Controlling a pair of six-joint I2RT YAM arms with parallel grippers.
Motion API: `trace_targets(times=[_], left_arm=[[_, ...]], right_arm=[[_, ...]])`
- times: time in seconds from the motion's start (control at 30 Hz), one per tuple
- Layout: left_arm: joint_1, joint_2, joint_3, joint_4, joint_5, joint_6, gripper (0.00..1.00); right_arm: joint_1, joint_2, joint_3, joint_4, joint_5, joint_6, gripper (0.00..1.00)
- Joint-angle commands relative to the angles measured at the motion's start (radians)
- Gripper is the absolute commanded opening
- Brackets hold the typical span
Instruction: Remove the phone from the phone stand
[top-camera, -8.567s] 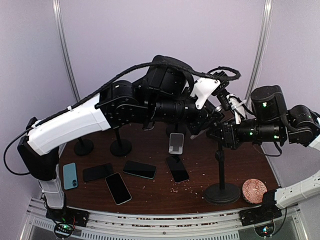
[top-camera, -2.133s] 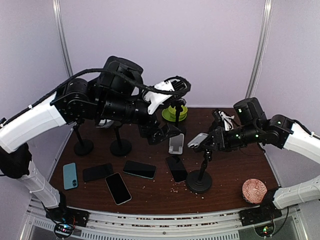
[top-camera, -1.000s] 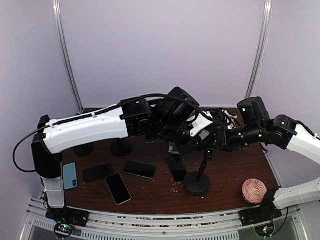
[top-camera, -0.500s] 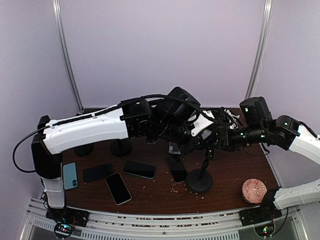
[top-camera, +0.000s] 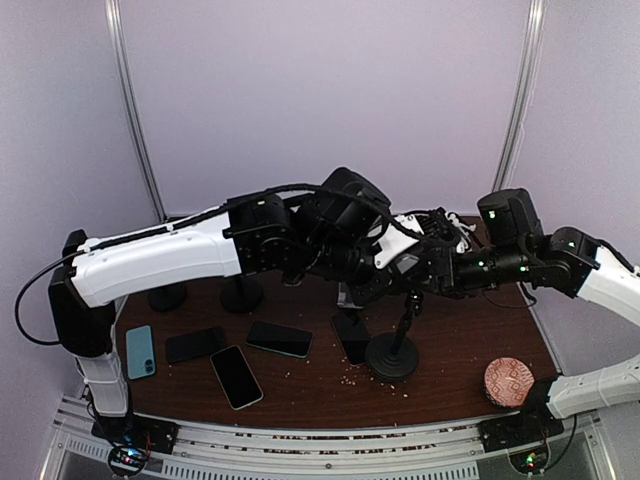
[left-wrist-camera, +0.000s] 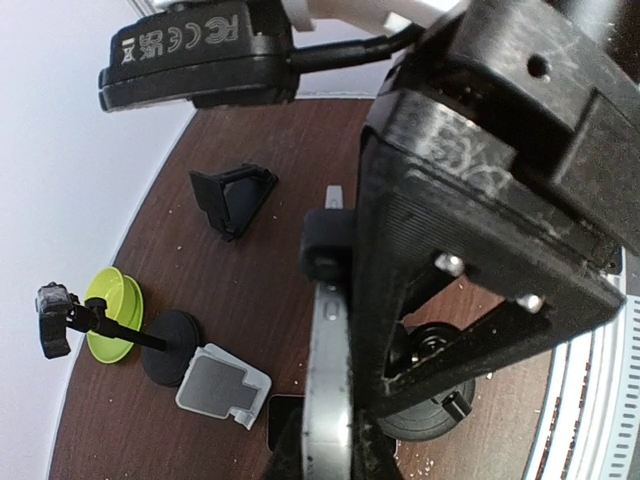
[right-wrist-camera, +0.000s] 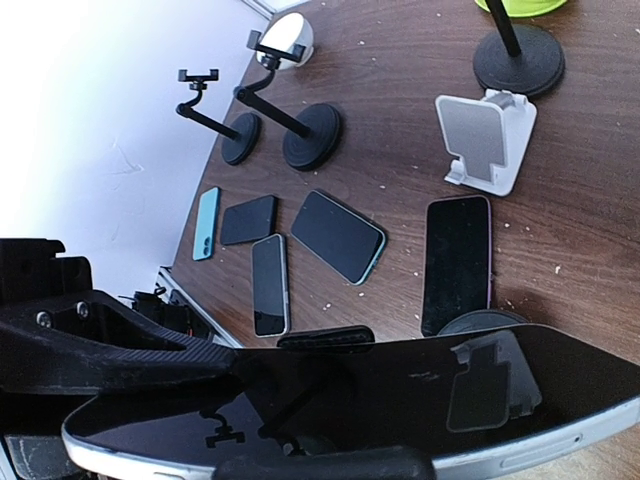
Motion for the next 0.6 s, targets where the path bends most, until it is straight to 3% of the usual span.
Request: trace_targets(times=[0.0,0.57], left_arm=[[-0.012,-0.155,-0.003,0.039,-0.039,0.015,0.00],[-0.017,-0.270,-0.056,0.026,-0.085,0.035,0.00]], right_arm=[[-0.031,0.002,0.033,-0.012,0.122,0.010,0.00],[-0.066,0.041,0.097,-0.016,0.120,-0.012,0.00]])
